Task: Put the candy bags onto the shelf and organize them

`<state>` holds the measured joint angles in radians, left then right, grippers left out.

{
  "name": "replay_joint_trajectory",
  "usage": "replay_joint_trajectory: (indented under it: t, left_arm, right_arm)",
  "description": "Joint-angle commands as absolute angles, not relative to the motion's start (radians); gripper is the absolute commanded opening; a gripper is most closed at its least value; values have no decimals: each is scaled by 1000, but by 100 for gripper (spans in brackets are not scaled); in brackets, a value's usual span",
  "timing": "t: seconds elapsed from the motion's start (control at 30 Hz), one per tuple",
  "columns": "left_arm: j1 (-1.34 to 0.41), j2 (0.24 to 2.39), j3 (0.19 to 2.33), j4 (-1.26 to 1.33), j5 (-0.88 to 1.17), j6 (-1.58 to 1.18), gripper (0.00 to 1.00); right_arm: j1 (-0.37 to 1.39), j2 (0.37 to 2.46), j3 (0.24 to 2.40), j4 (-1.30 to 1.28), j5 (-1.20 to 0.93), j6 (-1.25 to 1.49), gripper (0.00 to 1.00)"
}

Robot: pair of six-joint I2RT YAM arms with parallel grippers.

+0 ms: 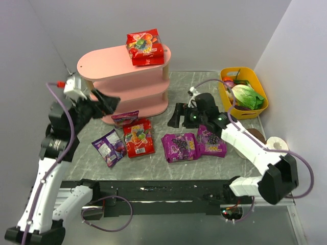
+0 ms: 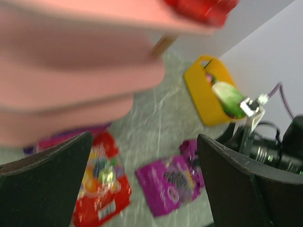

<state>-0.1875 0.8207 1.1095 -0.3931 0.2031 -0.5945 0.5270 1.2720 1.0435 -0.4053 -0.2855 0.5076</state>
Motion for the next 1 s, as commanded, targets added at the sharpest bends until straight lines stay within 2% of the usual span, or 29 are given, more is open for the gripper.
replay_joint_trajectory:
  t: [0.0, 0.2, 0.5, 0.97]
  left_arm:
    - [-190, 735, 938, -492, 176, -692, 97]
    - [-190, 719, 737, -488, 155, -790, 87]
    - [-193, 840, 585, -276, 219, -842, 82]
    - [-202, 1104, 493, -13, 268, -838, 74]
  right_arm:
    - [577, 1367, 1127, -318, -316, 479, 93]
    - [624, 1546, 1184, -275, -348, 494, 89]
    - [643, 1753, 1302, -276, -426, 535, 79]
    - [647, 1758, 1278, -305, -426, 542, 76]
